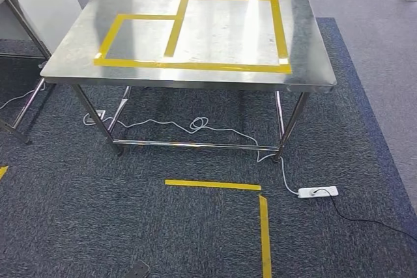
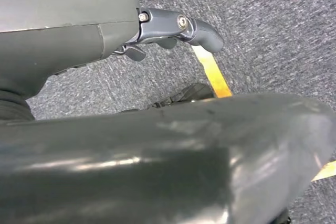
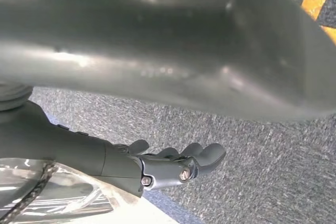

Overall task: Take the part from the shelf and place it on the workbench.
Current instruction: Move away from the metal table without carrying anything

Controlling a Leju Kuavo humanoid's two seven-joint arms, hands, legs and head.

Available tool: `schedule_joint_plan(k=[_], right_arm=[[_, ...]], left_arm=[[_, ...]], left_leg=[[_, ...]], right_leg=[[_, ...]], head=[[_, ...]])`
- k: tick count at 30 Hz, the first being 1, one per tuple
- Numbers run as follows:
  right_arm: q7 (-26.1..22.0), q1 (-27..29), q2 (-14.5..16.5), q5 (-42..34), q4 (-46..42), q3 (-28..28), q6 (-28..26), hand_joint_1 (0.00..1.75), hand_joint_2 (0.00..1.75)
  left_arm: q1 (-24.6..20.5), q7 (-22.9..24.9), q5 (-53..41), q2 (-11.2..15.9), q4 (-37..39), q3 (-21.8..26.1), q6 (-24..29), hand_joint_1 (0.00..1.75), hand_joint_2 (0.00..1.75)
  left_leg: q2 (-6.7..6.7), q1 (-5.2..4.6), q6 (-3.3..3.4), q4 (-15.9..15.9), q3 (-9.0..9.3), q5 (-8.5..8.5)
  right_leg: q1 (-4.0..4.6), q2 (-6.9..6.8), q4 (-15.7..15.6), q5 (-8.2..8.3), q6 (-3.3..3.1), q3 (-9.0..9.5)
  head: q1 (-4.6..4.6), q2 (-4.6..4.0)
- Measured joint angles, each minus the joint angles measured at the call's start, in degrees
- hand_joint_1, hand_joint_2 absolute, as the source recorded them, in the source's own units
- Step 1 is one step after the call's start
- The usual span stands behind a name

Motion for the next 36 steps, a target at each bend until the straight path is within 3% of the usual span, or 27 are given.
schedule_joint_plan(k=[4,6,8,9,10,11,13,15,19,21,23,24,25,26,27,29,30,31,34,36], right_arm=[[0.01,-0.02,0.0,0.04,0.0,0.0,0.02,0.0,0.0],[0.01,-0.01,-0.02,0.04,0.0,0.0,0.02,0.0,0.0],[0.02,0.0,-0.09,0.04,0.0,0.0,0.02,0.0,0.0],[0.02,0.04,-0.11,0.04,0.0,0.0,0.02,0.0,0.0],[0.03,0.11,-0.13,0.05,0.0,0.0,0.02,0.0,0.0],[0.03,0.16,-0.13,0.05,0.0,0.0,0.02,0.0,0.0],[0.03,0.09,-0.14,0.06,-0.01,0.0,0.02,0.0,0.0],[0.02,-0.07,-0.15,0.06,-0.02,0.0,0.02,0.0,0.0],[0.03,0.01,-0.13,0.07,0.0,0.0,0.02,0.0,0.0],[0.02,-0.01,-0.11,0.08,0.0,0.0,0.02,0.0,0.0],[0.02,0.0,-0.11,0.08,0.0,0.0,0.02,0.0,0.0],[0.02,0.03,-0.11,0.08,0.0,0.0,0.02,0.0,0.0],[0.03,0.05,-0.11,0.08,0.0,-0.01,0.03,0.0,0.0],[0.03,0.06,-0.11,0.08,0.0,-0.01,0.04,0.0,0.0],[0.03,0.06,-0.11,0.08,0.0,-0.01,0.05,0.0,0.0],[0.03,0.04,-0.03,0.08,0.0,-0.01,0.07,0.0,0.0],[0.03,0.02,0.04,0.08,0.0,-0.01,0.08,0.0,0.0],[0.03,0.0,0.11,0.08,0.0,-0.01,0.09,0.0,0.0],[0.03,0.0,0.16,0.08,0.0,0.0,0.1,0.0,0.0],[0.02,0.03,0.19,0.09,0.0,0.0,0.1,0.0,0.0]], left_arm=[[0.09,0.0,0.06,0.03,0.0,0.01,-0.01,0.0,0.0],[0.0,0.0,0.09,-0.03,0.0,0.01,-0.02,0.0,0.0],[-0.02,0.0,0.11,-0.05,0.0,0.01,-0.02,0.0,0.0],[0.03,0.0,0.11,-0.05,0.0,0.01,-0.02,0.0,0.0],[0.08,0.0,0.11,-0.05,0.0,0.01,-0.02,0.0,0.0],[0.11,0.0,0.11,-0.05,0.0,0.01,-0.02,0.0,0.0],[0.1,0.0,0.11,-0.08,0.0,0.01,-0.02,0.0,0.0],[0.03,0.0,0.11,-0.09,0.0,0.01,-0.02,0.0,0.0],[0.06,0.0,0.11,-0.04,0.0,0.02,-0.02,0.0,0.0],[0.11,0.0,0.11,0.0,0.0,0.03,-0.02,0.0,0.0],[0.12,0.0,0.11,-0.01,0.0,0.03,-0.02,0.0,0.0],[0.15,0.0,0.11,-0.01,0.0,0.03,-0.02,0.0,0.0],[0.18,0.0,0.11,-0.01,0.0,0.03,-0.02,0.0,0.0],[0.21,0.0,0.11,0.0,0.0,0.03,-0.01,0.0,0.0],[0.22,0.0,0.11,0.01,0.0,0.03,0.0,0.0,0.0],[0.15,0.0,0.11,0.08,0.0,0.03,0.02,0.0,0.0],[0.1,0.0,0.11,0.11,0.0,0.04,0.02,0.0,0.0],[0.08,0.0,0.11,0.15,0.0,0.04,0.02,0.0,0.0],[0.29,0.0,0.1,0.15,0.0,0.05,0.02,0.0,0.0],[0.29,-0.01,0.12,0.1,0.0,0.05,0.04,0.0,0.0]], left_leg=[[0.08,0.08,1.21,-1.38,-0.29,0.75],[0.22,0.25,1.9,-1.77,-0.76,1.51],[0.29,0.14,2.15,-1.7,-1.56,2.05],[0.33,0.09,2.13,-1.63,-1.92,2.29],[0.35,0.06,2.1,-1.55,-2.25,2.5],[0.36,0.04,2.05,-1.42,-2.53,2.66],[0.34,0.0,1.83,-1.08,-2.94,2.87],[0.33,-0.23,1.4,-0.66,-3.26,3.07],[0.23,-0.2,0.12,0.04,-3.77,2.94],[0.1,0.0,-0.56,3.78,-5.24,-0.28],[0.06,0.23,-1.07,11.42,-7.91,-5.01],[0.06,0.3,-1.19,14.68,-8.85,-6.5],[0.06,0.33,-1.21,16.24,-8.98,-6.92],[0.06,0.34,-1.12,15.36,-8.01,-6.16],[0.06,0.32,-0.93,12.53,-6.16,-4.65],[0.05,0.14,-0.16,4.12,-1.39,-1.57],[0.06,0.01,0.18,1.15,0.1,-0.79],[0.05,-0.14,0.48,-0.61,0.82,-0.45],[0.13,-0.21,1.16,-1.34,0.36,0.29],[0.28,0.05,1.83,-1.83,-0.12,1.19]], right_leg=[[-0.06,-0.01,0.48,-0.07,1.3,-0.92],[-0.18,0.13,4.88,-3.31,1.77,-2.95],[-0.22,0.18,12.9,-7.64,2.12,-6.12],[-0.22,0.18,15.81,-8.74,2.22,-7.11],[-0.22,0.18,16.61,-8.72,2.25,-7.05],[-0.22,0.18,14.91,-7.61,2.2,-5.75],[-0.21,0.18,6.45,-4.39,1.95,-0.67],[-0.13,0.24,0.14,-2.81,1.5,2.7],[-0.09,0.12,-0.77,-2.05,0.13,2.53],[-0.27,-0.02,-0.93,-1.34,-0.69,2.24],[-0.21,-0.06,-0.79,-0.71,-0.99,1.56],[-0.18,-0.06,-0.68,-0.45,-0.98,1.11],[-0.15,-0.06,-0.53,-0.25,-0.93,0.68],[-0.14,-0.05,-0.35,-0.11,-0.86,0.34],[-0.11,-0.03,-0.2,0.0,-0.78,0.1],[0.0,-0.01,0.03,0.22,-0.5,-0.19],[0.07,-0.02,0.13,0.39,-0.25,-0.37],[0.08,-0.04,0.2,0.6,0.07,-0.57],[-0.01,-0.03,0.36,0.92,1.14,-1.22],[-0.13,0.11,3.23,-1.55,1.67,-2.69]], head=[[0.05,0.0],[0.23,0.0],[0.37,0.0],[0.35,0.0],[0.35,0.0],[0.35,0.0],[0.37,0.0],[0.29,0.01],[0.27,0.0],[0.04,0.0],[-0.19,0.0],[-0.19,0.0],[-0.2,0.0],[-0.21,0.0],[-0.21,0.0],[-0.19,0.0],[-0.18,0.0],[-0.16,0.01],[-0.13,0.01],[0.12,0.0]])
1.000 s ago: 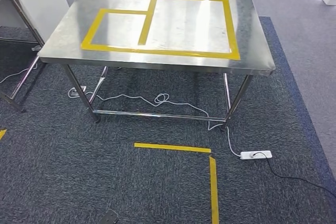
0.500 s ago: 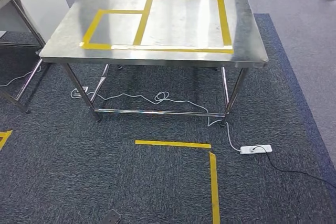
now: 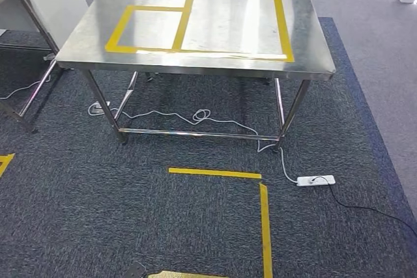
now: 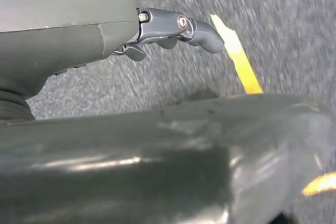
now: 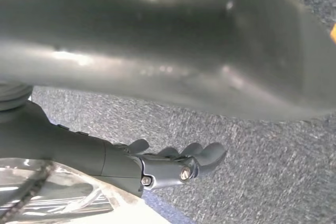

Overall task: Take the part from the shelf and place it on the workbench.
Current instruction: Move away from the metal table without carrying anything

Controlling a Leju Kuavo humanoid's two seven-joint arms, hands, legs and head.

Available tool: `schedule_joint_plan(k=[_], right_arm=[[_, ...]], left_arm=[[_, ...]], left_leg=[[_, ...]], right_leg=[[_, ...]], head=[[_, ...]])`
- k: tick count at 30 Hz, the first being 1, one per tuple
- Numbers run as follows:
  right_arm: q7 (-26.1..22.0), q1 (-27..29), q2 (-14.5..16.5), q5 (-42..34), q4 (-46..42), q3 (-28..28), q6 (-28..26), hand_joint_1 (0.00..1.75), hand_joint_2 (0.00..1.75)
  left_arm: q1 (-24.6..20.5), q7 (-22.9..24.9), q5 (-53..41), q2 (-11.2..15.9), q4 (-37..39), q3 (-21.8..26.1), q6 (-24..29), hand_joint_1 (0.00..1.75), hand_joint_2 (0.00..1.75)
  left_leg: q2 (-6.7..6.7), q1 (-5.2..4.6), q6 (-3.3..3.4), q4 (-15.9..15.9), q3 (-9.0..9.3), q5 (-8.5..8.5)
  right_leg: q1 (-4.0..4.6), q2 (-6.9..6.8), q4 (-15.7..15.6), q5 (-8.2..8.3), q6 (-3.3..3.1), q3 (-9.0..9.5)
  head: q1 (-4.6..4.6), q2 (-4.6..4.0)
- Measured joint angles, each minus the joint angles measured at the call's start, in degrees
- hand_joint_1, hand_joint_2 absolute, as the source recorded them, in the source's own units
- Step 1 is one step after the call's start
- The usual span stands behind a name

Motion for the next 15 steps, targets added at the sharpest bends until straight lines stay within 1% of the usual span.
schedule_joint_plan(k=[1,2,3,4,5,6,7,8,9,10,11,13,14,15], right_arm=[[-0.01,0.0,0.0,0.01,0.0,0.0,-0.01,0.0,0.0],[-0.01,0.01,0.0,0.02,0.0,0.0,-0.01,0.0,0.0],[0.0,0.02,-0.03,0.03,0.0,0.0,-0.01,0.0,0.0],[0.0,0.07,-0.05,0.06,0.0,0.0,-0.01,0.0,0.0],[0.0,0.12,-0.06,0.12,0.0,0.0,0.0,0.0,0.0],[0.0,0.15,-0.06,0.18,0.0,0.0,0.01,0.0,0.0],[-0.01,0.13,-0.07,0.26,-0.01,0.0,0.01,0.0,0.0],[-0.01,0.03,-0.08,0.31,-0.01,0.0,0.01,0.0,0.0],[-0.01,-0.06,-0.08,0.33,-0.02,0.0,0.01,0.0,0.0],[-0.01,-0.13,-0.09,0.35,-0.02,0.0,0.01,0.0,0.0],[-0.01,-0.16,-0.08,0.36,-0.02,0.0,0.02,0.0,0.0],[0.01,-0.05,-0.08,0.36,-0.02,0.0,0.04,0.0,0.0],[0.01,-0.03,-0.07,0.36,-0.02,0.0,0.04,0.0,0.0],[0.02,-0.01,-0.07,0.36,-0.02,0.0,0.05,0.0,0.0]], left_arm=[[-0.06,0.0,0.01,-0.04,0.0,0.0,0.01,0.0,0.0],[-0.08,0.0,0.02,-0.06,0.0,0.0,0.02,0.0,0.0],[-0.06,0.01,0.02,-0.08,0.0,0.0,0.02,0.0,0.0],[-0.03,0.01,0.02,-0.09,0.0,0.0,0.02,0.0,0.0],[0.0,0.01,0.02,-0.09,0.0,0.0,0.02,0.0,0.0],[0.0,0.01,0.02,-0.1,0.0,0.0,0.02,0.0,0.0],[-0.02,0.01,0.02,-0.11,0.0,0.0,0.02,0.0,0.0],[-0.05,0.01,0.02,-0.12,0.0,0.0,0.03,0.0,0.0],[-0.08,0.01,0.02,-0.11,0.0,0.0,0.04,0.0,0.0],[-0.12,0.01,0.02,-0.09,0.0,0.0,0.07,0.0,0.0],[-0.15,0.0,0.01,-0.07,0.0,0.0,0.1,0.0,0.0],[-0.12,-0.01,0.0,-0.03,0.0,0.01,0.14,0.0,0.0],[-0.05,-0.02,-0.01,0.0,0.0,0.02,0.14,0.0,0.0],[0.01,-0.01,-0.01,0.02,0.0,0.02,0.15,0.0,0.0]], left_leg=[[0.07,0.04,0.22,-0.05,-0.41,0.39],[0.07,0.01,0.36,0.0,-0.92,0.72],[0.09,-0.03,0.36,0.08,-1.43,1.04],[0.11,-0.06,0.32,0.17,-1.9,1.34],[0.11,-0.07,0.24,0.29,-2.31,1.58],[0.11,-0.06,0.15,0.45,-2.66,1.77],[0.11,-0.05,0.03,0.66,-2.94,1.91],[0.1,-0.14,-0.17,0.91,-3.18,2.02],[0.1,-0.26,-0.39,1.16,-3.36,2.1],[0.09,-0.36,-0.69,1.34,-3.5,2.23],[0.08,-0.42,-1.02,1.44,-3.59,2.39],[0.04,-0.29,-1.66,1.58,-3.74,2.61],[-0.03,-0.21,-1.99,2.17,-4.0,1.97],[-0.09,-0.12,-2.31,3.76,-4.61,0.51]], right_leg=[[-0.12,0.07,3.38,-2.33,0.22,-1.45],[-0.17,0.09,7.48,-4.7,0.42,-2.97],[-0.2,0.09,11.24,-6.48,0.59,-4.28],[-0.2,0.09,13.54,-7.33,0.71,-4.87],[-0.2,0.08,13.42,-6.98,0.74,-4.26],[-0.21,0.08,10.94,-5.69,0.71,-2.47],[-0.22,0.07,6.7,-3.96,0.63,0.26],[-0.19,0.08,2.15,-2.8,0.51,2.97],[-0.15,0.12,-1.33,-1.97,0.26,4.92],[-0.09,0.16,-3.38,-1.67,-0.01,5.98],[0.02,0.18,-3.95,-1.75,-0.31,6.13],[0.06,0.08,-3.9,-1.17,-1.1,5.79],[0.01,-0.01,-3.95,-0.85,-1.56,5.59],[-0.08,-0.1,-4.05,-0.48,-2.02,5.42]], head=[[0.13,0.0],[0.27,0.0],[0.3,0.0],[0.29,0.0],[0.29,0.0],[0.28,0.0],[0.29,0.0],[0.32,0.0],[0.26,0.0],[0.22,0.0],[0.17,0.0],[0.15,0.0],[0.09,0.0],[-0.02,0.0]])
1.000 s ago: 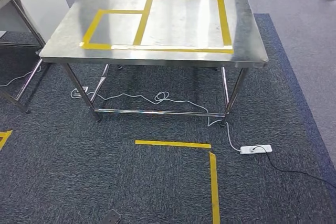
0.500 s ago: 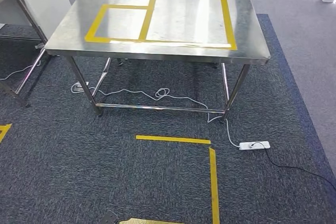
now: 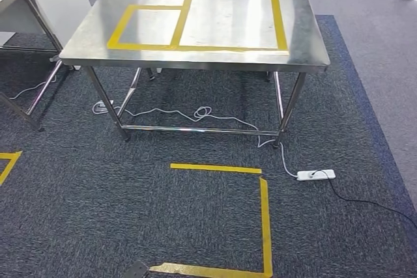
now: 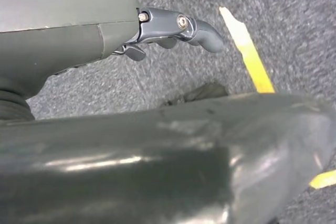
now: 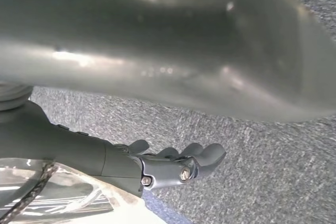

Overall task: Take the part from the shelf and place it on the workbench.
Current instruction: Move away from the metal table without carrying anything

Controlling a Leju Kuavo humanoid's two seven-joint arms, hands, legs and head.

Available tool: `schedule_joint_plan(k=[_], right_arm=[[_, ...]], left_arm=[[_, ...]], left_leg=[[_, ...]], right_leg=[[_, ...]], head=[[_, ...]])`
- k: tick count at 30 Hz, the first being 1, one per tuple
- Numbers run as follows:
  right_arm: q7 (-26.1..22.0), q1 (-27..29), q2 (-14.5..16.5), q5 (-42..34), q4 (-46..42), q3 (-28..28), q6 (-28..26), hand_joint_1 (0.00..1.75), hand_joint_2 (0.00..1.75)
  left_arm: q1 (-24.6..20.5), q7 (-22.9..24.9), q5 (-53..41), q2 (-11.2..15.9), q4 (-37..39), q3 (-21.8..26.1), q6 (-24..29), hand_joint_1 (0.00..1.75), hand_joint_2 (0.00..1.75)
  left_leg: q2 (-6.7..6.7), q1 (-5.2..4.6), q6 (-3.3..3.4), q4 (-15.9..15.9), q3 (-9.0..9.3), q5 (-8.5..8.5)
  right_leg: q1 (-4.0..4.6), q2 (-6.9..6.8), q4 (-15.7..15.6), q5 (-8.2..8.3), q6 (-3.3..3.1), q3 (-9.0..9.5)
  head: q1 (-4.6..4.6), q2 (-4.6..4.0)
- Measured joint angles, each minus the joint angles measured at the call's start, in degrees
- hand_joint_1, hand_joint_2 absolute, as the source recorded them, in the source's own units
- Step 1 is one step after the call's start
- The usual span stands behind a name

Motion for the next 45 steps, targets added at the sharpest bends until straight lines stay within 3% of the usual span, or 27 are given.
schedule_joint_plan(k=[3,4,5,6,8,10,14,16,18,19,20,21,23,25,26,29,30,32,34,35,36,37,39,40,42,45], right_arm=[[0.0,0.03,0.0,0.0,0.0,-0.01,0.0,0.0,0.0],[0.01,0.05,-0.01,0.0,0.0,-0.01,0.0,0.0,0.0],[0.01,0.06,-0.01,0.0,0.0,-0.02,0.01,0.0,0.0],[0.02,0.07,-0.02,0.0,0.0,-0.02,0.01,0.0,0.0],[0.05,0.05,0.03,0.02,0.0,-0.02,0.02,0.0,0.0],[0.08,-0.01,0.16,0.05,0.0,-0.02,0.03,0.0,0.0],[0.15,-0.02,0.22,0.09,0.0,-0.02,0.03,0.0,0.0],[0.15,-0.01,0.22,0.14,0.0,-0.01,0.03,0.0,0.0],[0.15,0.0,0.2,0.19,0.0,-0.01,0.03,0.0,0.0],[0.15,0.03,0.18,0.19,0.0,-0.01,0.03,0.0,0.0],[0.15,0.08,0.16,0.22,0.0,-0.01,0.04,0.0,0.0],[0.15,0.13,0.16,0.26,0.0,-0.02,0.05,0.0,0.0],[0.15,0.11,0.14,0.33,-0.01,-0.02,0.07,0.0,0.0],[0.14,-0.05,0.11,0.36,-0.02,-0.02,0.07,0.0,0.0],[0.13,-0.1,0.1,0.37,-0.02,-0.02,0.07,0.0,0.0],[0.13,0.02,0.1,0.4,-0.02,-0.02,0.08,0.0,0.0],[0.13,0.04,0.11,0.4,-0.02,-0.02,0.08,0.0,0.0],[0.11,0.02,0.11,0.42,-0.02,-0.02,0.09,0.0,0.0],[0.11,0.06,0.1,0.42,-0.02,-0.02,0.09,0.0,0.0],[0.12,0.08,0.09,0.42,-0.02,-0.02,0.09,0.0,0.0],[0.13,0.08,0.09,0.42,-0.02,-0.02,0.09,0.0,0.0],[0.13,0.08,0.08,0.42,-0.02,-0.02,0.09,0.0,0.0],[0.13,0.05,0.11,0.42,-0.02,-0.02,0.09,0.0,0.0],[0.13,0.02,0.13,0.42,-0.02,-0.02,0.11,0.0,0.0],[0.13,-0.04,0.16,0.4,-0.02,-0.02,0.17,0.0,0.0],[0.07,-0.06,0.09,0.38,-0.02,-0.04,0.23,0.0,0.0]], left_arm=[[0.08,0.01,0.0,0.02,0.0,0.02,0.01,0.0,0.0],[0.13,0.01,0.0,0.01,0.0,0.02,0.01,0.0,0.0],[0.19,0.02,0.0,0.01,0.0,0.02,0.01,0.0,0.0],[0.24,0.02,0.0,0.01,0.0,0.02,0.01,0.0,0.0],[0.24,0.01,0.01,0.08,0.0,0.03,0.01,0.0,0.0],[0.16,0.0,0.02,0.18,0.0,0.05,0.01,0.0,0.0],[0.33,-0.01,0.02,0.19,0.0,0.07,0.01,0.0,0.0],[0.26,-0.01,0.07,0.13,0.0,0.08,0.02,0.0,0.0],[0.18,-0.01,0.12,0.08,0.0,0.09,0.03,0.0,0.0],[0.21,-0.01,0.13,0.06,0.0,0.09,0.03,0.0,0.0],[0.25,-0.01,0.15,0.04,0.0,0.09,0.03,0.0,0.0],[0.28,-0.01,0.18,0.02,0.0,0.09,0.03,0.0,0.0],[0.25,-0.01,0.2,-0.04,0.0,0.09,0.03,0.0,0.0],[0.15,-0.01,0.2,-0.07,0.0,0.09,0.04,0.0,0.0],[0.1,-0.01,0.2,-0.07,0.0,0.09,0.04,0.0,0.0],[0.14,-0.01,0.2,-0.05,0.0,0.1,0.05,0.0,0.0],[0.18,-0.01,0.2,-0.04,0.0,0.11,0.05,0.0,0.0],[0.2,-0.01,0.2,-0.02,0.0,0.11,0.05,0.0,0.0],[0.22,-0.01,0.2,-0.02,0.0,0.11,0.05,0.0,0.0],[0.26,-0.01,0.2,-0.02,0.01,0.11,0.05,0.0,0.0],[0.28,-0.01,0.2,-0.02,0.01,0.11,0.05,0.0,0.0],[0.29,-0.01,0.2,-0.01,0.02,0.11,0.05,0.0,0.0],[0.23,-0.01,0.2,0.08,0.02,0.12,0.06,0.0,0.0],[0.16,-0.01,0.2,0.13,0.02,0.13,0.07,0.0,0.0],[0.05,-0.08,0.2,0.2,0.01,0.15,0.07,0.0,0.0],[0.19,-0.29,0.2,0.17,0.01,0.15,0.2,0.0,0.0]], left_leg=[[-0.09,0.31,-0.76,10.35,-3.52,-6.88],[-0.09,0.36,-0.85,13.1,-4.19,-8.03],[-0.09,0.38,-0.82,13.97,-4.01,-8.06],[-0.09,0.37,-0.67,12.48,-2.77,-6.96],[-0.1,0.22,0.1,4.93,1.61,-3.56],[-0.1,-0.01,0.96,-1.22,4.63,-1.82],[-0.02,-0.01,1.89,-3.22,4.57,-0.94],[0.13,0.27,2.44,-3.81,4.13,-0.06],[0.19,0.17,2.68,-3.76,3.29,0.53],[0.21,0.14,2.62,-3.67,2.84,0.8],[0.22,0.13,2.54,-3.55,2.42,1.04],[0.23,0.15,2.43,-3.37,2.02,1.25],[0.22,0.19,2.13,-2.87,1.42,1.51],[0.21,-0.01,1.66,-2.31,0.94,1.69],[0.2,-0.12,1.35,-2.17,0.8,1.83],[0.1,-0.05,0.4,-1.86,0.5,1.99],[0.04,0.04,0.07,-0.88,0.11,1.02],[-0.05,0.23,-0.52,4.29,-1.78,-3.03],[-0.06,0.38,-0.84,11.88,-4.25,-7.17],[-0.06,0.4,-0.87,14.09,-4.69,-7.91],[-0.07,0.41,-0.78,14.04,-4.12,-7.46],[-0.07,0.39,-0.58,11.55,-2.46,-5.97],[-0.11,0.19,0.25,3.43,2.07,-2.63],[-0.13,0.05,0.66,0.11,3.69,-1.74],[-0.17,-0.22,1.19,-2.46,4.52,-1.55],[-0.19,-0.22,0.81,-2.91,4.09,-1.22]], right_leg=[[0.02,-0.09,0.12,0.95,-0.57,-0.81],[0.06,-0.09,0.27,1.19,-0.56,-1.23],[0.11,-0.08,0.45,1.37,-0.53,-1.63],[0.16,-0.06,0.63,1.48,-0.49,-1.93],[0.29,-0.05,0.83,1.65,-0.33,-2.2],[0.49,-0.07,1.05,1.9,0.08,-2.55],[0.38,-0.11,1.46,2.14,1.43,-3.55],[0.28,0.08,5.07,-0.71,1.93,-5.31],[0.1,0.19,12.38,-5.0,2.4,-8.27],[0.03,0.19,15.53,-6.36,2.61,-9.35],[-0.02,0.18,16.85,-6.67,2.76,-9.5],[-0.07,0.18,16.04,-5.99,2.85,-8.58],[-0.21,0.17,8.47,-2.97,2.88,-3.81],[-0.17,0.28,1.76,-1.37,2.41,-0.13],[-0.09,0.33,0.43,-1.28,2.05,0.45],[-0.02,0.25,0.32,-0.65,0.72,0.05],[-0.09,0.17,0.26,-0.33,0.25,-0.08],[-0.17,0.03,0.24,0.31,-0.42,-0.41],[-0.07,0.01,0.4,0.84,-0.58,-1.02],[-0.02,0.01,0.51,1.05,-0.56,-1.4],[0.02,0.02,0.63,1.18,-0.54,-1.69],[0.07,0.04,0.73,1.27,-0.49,-1.85],[0.24,0.06,0.87,1.42,-0.28,-1.97],[0.32,0.06,0.96,1.52,-0.06,-2.13],[0.36,0.0,1.04,1.86,0.54,-2.61],[0.31,-0.06,0.96,1.73,-0.02,-3.29]], head=[[-0.29,0.0],[-0.29,0.0],[-0.29,0.0],[-0.31,0.0],[-0.3,0.0],[-0.27,0.0],[-0.24,0.0],[0.03,0.0],[0.3,0.0],[0.32,0.0],[0.31,0.0],[0.32,0.0],[0.33,0.0],[0.28,0.0],[0.26,0.0],[0.21,0.0],[0.12,0.0],[-0.09,0.0],[-0.18,0.0],[-0.18,0.0],[-0.19,0.0],[-0.2,0.0],[-0.16,0.0],[-0.16,0.0],[-0.12,0.0],[-0.04,0.0]])
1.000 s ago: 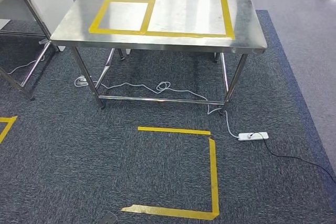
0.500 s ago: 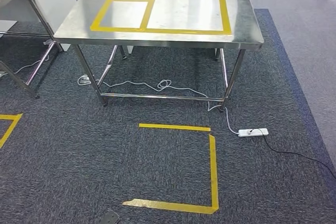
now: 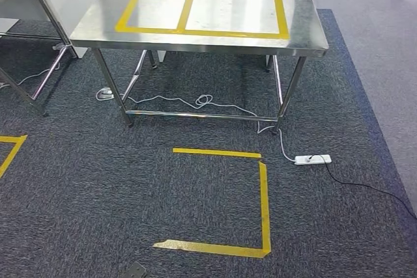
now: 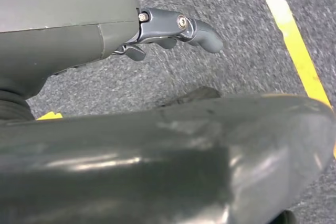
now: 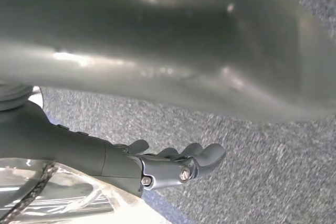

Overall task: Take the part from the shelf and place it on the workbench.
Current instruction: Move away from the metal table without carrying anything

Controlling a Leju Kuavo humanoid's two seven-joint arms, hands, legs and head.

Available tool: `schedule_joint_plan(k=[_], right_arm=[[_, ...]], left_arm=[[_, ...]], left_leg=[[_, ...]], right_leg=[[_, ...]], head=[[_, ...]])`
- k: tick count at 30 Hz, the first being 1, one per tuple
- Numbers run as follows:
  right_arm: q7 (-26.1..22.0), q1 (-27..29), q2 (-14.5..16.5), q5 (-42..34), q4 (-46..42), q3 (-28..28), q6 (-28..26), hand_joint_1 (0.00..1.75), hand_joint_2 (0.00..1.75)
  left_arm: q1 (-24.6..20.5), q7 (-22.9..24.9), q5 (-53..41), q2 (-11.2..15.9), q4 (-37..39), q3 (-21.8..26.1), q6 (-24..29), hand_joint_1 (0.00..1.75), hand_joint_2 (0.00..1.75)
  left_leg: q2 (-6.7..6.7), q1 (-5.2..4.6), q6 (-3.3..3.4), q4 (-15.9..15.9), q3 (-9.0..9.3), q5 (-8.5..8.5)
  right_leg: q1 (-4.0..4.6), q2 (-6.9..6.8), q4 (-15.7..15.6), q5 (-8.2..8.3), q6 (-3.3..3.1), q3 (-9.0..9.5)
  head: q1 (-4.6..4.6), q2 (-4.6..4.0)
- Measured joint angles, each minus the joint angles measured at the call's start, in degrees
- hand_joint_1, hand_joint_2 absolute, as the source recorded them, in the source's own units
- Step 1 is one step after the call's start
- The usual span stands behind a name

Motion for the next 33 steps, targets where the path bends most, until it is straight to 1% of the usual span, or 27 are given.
schedule_joint_plan(k=[1,2,4,6,7,9,17,33], right_arm=[[-0.03,0.0,-0.03,-0.01,0.0,-0.01,0.01,0.0,0.0],[-0.06,0.0,-0.04,-0.01,0.0,-0.01,0.03,0.0,0.0],[-0.09,0.01,-0.09,-0.01,0.0,-0.06,0.08,0.0,0.0],[-0.09,0.06,-0.15,-0.01,0.0,-0.21,0.16,0.0,0.0],[-0.09,0.08,-0.17,0.0,0.0,-0.3,0.2,0.0,0.0],[-0.09,0.08,-0.17,0.02,0.0,-0.44,0.25,0.0,0.0],[-0.09,0.07,-0.17,0.05,0.0,-0.83,0.27,0.0,0.0],[0.57,0.06,-0.17,0.69,0.0,-0.84,0.22,0.0,0.0]], left_arm=[[0.01,-0.09,0.0,-0.03,0.01,0.0,0.09,0.0,0.0],[-0.02,-0.17,0.0,-0.05,0.01,0.0,0.19,0.0,0.0],[-0.09,-0.32,-0.01,-0.1,0.0,0.0,0.31,0.0,0.0],[-0.13,-0.38,-0.02,-0.13,-0.01,0.0,0.43,0.0,0.0],[-0.13,-0.39,-0.02,-0.15,0.0,0.0,0.47,0.0,0.0],[-0.12,-0.39,-0.03,-0.17,0.0,0.0,0.54,0.0,0.0],[-0.16,-0.39,-0.22,-0.18,0.0,0.0,0.66,0.0,0.0],[-0.28,-0.39,-0.26,-0.26,0.01,0.19,0.38,0.0,0.0]], left_leg=[[-0.01,0.0,-0.11,-0.08,-0.04,0.06],[-0.01,-0.07,0.0,-0.06,-0.07,0.08],[0.01,-0.17,0.26,-0.04,-0.16,0.19],[0.04,-0.24,0.49,0.01,-0.29,0.34],[0.04,-0.28,0.65,0.05,-0.39,0.45],[0.04,-0.36,0.89,0.12,-0.63,0.64],[0.04,-0.39,0.97,0.14,-0.89,0.73],[0.04,-0.34,0.78,0.13,-0.94,0.85]], right_leg=[[-0.02,0.01,-0.03,-0.07,-0.21,-0.19],[-0.09,0.01,-0.14,0.13,-0.12,-0.34],[-0.23,0.09,-0.36,0.52,0.57,-0.34],[-0.29,0.17,-0.54,0.97,1.11,-0.21],[-0.32,0.19,-0.59,1.16,1.32,-0.14],[-0.37,0.19,-0.61,1.41,1.51,-0.09],[-0.39,0.18,-0.61,1.49,1.57,-0.29],[-0.37,0.18,-0.46,1.5,1.56,-0.4]], head=[[0.04,0.0],[0.06,0.0],[0.05,0.0],[0.05,0.0],[0.04,0.0],[0.04,0.0],[0.02,0.0],[0.02,0.0]])
